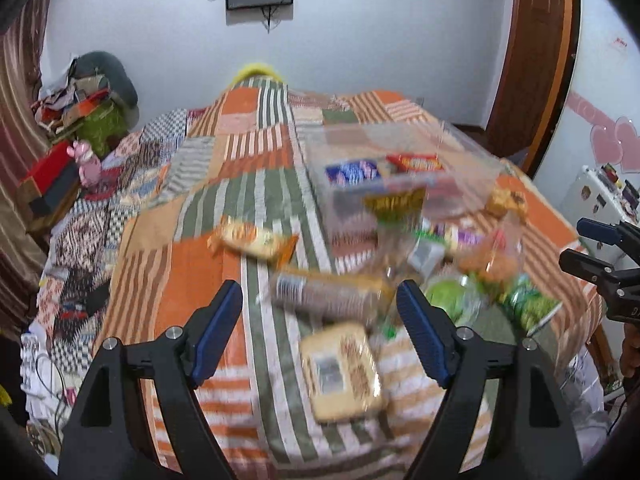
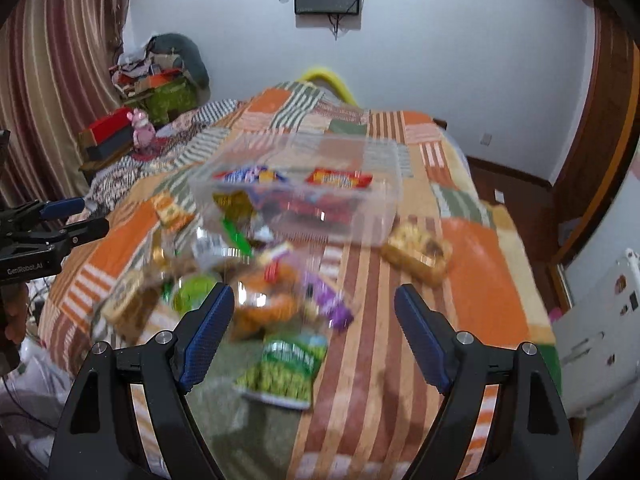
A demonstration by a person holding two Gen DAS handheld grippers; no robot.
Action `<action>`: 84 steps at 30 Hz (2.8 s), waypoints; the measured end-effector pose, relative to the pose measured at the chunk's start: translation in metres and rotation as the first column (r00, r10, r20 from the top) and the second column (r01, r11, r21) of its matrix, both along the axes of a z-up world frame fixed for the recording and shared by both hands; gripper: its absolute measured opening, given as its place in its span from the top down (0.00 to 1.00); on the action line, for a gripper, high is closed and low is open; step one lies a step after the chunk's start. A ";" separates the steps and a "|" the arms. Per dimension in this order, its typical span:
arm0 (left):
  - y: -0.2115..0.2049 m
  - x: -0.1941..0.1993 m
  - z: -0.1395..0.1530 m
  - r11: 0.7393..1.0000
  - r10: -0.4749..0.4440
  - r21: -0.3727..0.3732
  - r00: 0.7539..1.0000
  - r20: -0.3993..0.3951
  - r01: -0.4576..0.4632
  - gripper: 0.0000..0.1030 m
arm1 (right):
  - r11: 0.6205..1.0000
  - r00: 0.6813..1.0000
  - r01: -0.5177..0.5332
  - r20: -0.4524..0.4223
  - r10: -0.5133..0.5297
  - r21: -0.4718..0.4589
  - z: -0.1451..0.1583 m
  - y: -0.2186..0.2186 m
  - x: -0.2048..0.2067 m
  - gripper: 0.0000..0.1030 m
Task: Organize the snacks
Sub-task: 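Grasp the bread loaf with the left tool while the right tool grasps the green pea bag, then carry the bread loaf and green pea bag into the clear box and release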
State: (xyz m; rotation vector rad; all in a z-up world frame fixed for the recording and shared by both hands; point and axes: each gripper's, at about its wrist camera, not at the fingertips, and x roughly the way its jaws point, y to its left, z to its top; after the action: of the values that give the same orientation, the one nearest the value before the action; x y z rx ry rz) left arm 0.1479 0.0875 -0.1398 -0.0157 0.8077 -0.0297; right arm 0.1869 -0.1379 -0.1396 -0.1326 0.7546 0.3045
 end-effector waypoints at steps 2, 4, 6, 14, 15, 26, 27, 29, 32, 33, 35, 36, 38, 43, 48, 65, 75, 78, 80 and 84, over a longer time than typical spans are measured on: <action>0.001 -0.005 -0.013 1.000 0.003 -0.011 0.999 -0.032 -0.003 0.23 | 1.000 0.999 0.000 -0.035 0.000 0.001 -0.010 -0.001 -0.006 0.22; 0.003 -0.008 -0.023 1.000 0.007 -0.021 0.998 -0.058 -0.009 0.23 | 1.000 0.998 0.002 -0.063 -0.002 -0.008 -0.020 0.001 -0.010 0.22; 0.006 -0.011 -0.035 0.999 0.014 -0.046 0.996 -0.090 -0.018 0.23 | 1.000 0.996 0.012 -0.088 -0.014 -0.028 -0.032 0.002 -0.013 0.22; 0.002 -0.012 -0.067 0.995 0.007 -0.100 0.986 -0.165 -0.024 0.23 | 1.000 0.984 0.002 -0.179 -0.002 -0.001 -0.055 0.003 -0.005 0.23; 0.002 -0.010 -0.069 0.995 0.008 -0.099 0.985 -0.170 -0.025 0.23 | 1.000 0.983 0.000 -0.186 0.001 0.005 -0.056 0.004 -0.004 0.23; -0.009 0.003 -0.090 0.993 -0.010 -0.116 0.980 -0.201 -0.014 0.41 | 0.998 0.984 -0.012 -0.180 0.001 -0.062 -0.066 0.014 -0.006 0.53; -0.011 0.002 -0.089 0.994 -0.012 -0.105 0.981 -0.195 -0.008 0.43 | 0.997 0.985 -0.012 -0.174 -0.002 -0.076 -0.067 0.016 -0.006 0.53; -0.012 0.000 -0.088 0.996 -0.012 -0.091 0.982 -0.189 -0.005 0.45 | 0.997 0.986 -0.011 -0.168 -0.002 -0.072 -0.066 0.014 -0.006 0.56; -0.009 -0.001 -0.086 0.995 -0.005 -0.098 0.982 -0.189 -0.014 0.46 | 0.999 0.985 -0.009 -0.170 0.000 -0.051 -0.064 0.009 -0.004 0.59; -0.007 -0.002 -0.085 0.995 0.002 -0.097 0.982 -0.186 -0.020 0.46 | 0.999 0.985 -0.007 -0.172 0.000 -0.037 -0.062 0.007 -0.004 0.61; -0.004 -0.005 -0.082 0.994 0.010 -0.103 0.984 -0.180 -0.029 0.47 | 1.000 0.984 -0.009 -0.177 0.006 -0.018 -0.060 0.004 -0.004 0.66; -0.002 -0.006 -0.080 0.994 0.014 -0.106 0.984 -0.177 -0.034 0.47 | 1.000 0.984 -0.010 -0.178 0.008 -0.010 -0.060 0.006 -0.003 0.69; 0.001 -0.010 -0.076 0.994 0.022 -0.104 0.985 -0.169 -0.040 0.47 | 1.000 0.984 -0.010 -0.176 0.009 -0.003 -0.057 0.004 -0.005 0.73; 0.004 -0.019 -0.064 0.996 0.033 -0.082 0.990 -0.136 -0.044 0.47 | 1.000 0.986 0.008 -0.165 -0.007 0.006 -0.052 -0.005 -0.008 0.75; 0.007 -0.023 -0.048 0.995 0.042 -0.086 0.995 -0.095 -0.050 0.47 | 0.999 0.988 0.041 -0.151 -0.039 0.014 -0.046 -0.017 -0.010 0.77; -0.005 0.011 0.015 0.997 0.029 -0.080 0.997 0.066 -0.024 0.47 | 0.995 0.996 0.086 -0.007 -0.086 0.057 0.001 -0.031 0.003 0.79; -0.013 0.047 0.041 0.996 0.009 -0.091 0.992 0.128 0.003 0.47 | 0.994 0.996 0.057 0.065 -0.063 0.089 0.020 -0.016 0.031 0.79; -0.017 0.061 0.047 0.995 0.003 -0.096 0.989 0.146 0.011 0.47 | 0.993 0.995 0.053 0.078 -0.061 0.102 0.021 -0.012 0.041 0.79; -0.021 0.070 0.051 0.995 -0.005 -0.095 0.988 0.155 0.020 0.47 | 0.993 0.994 0.054 0.087 -0.063 0.103 0.022 -0.009 0.049 0.79; -0.030 0.090 0.053 0.995 -0.026 -0.090 0.986 0.165 0.041 0.47 | 0.992 0.993 0.053 0.098 -0.064 0.114 0.024 -0.004 0.064 0.79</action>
State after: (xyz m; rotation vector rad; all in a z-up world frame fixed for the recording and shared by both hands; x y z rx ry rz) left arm 0.2382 0.0576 -0.0864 -0.0872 0.6415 -0.0996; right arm 0.2510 -0.1422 -0.1160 -0.0199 0.6384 0.2814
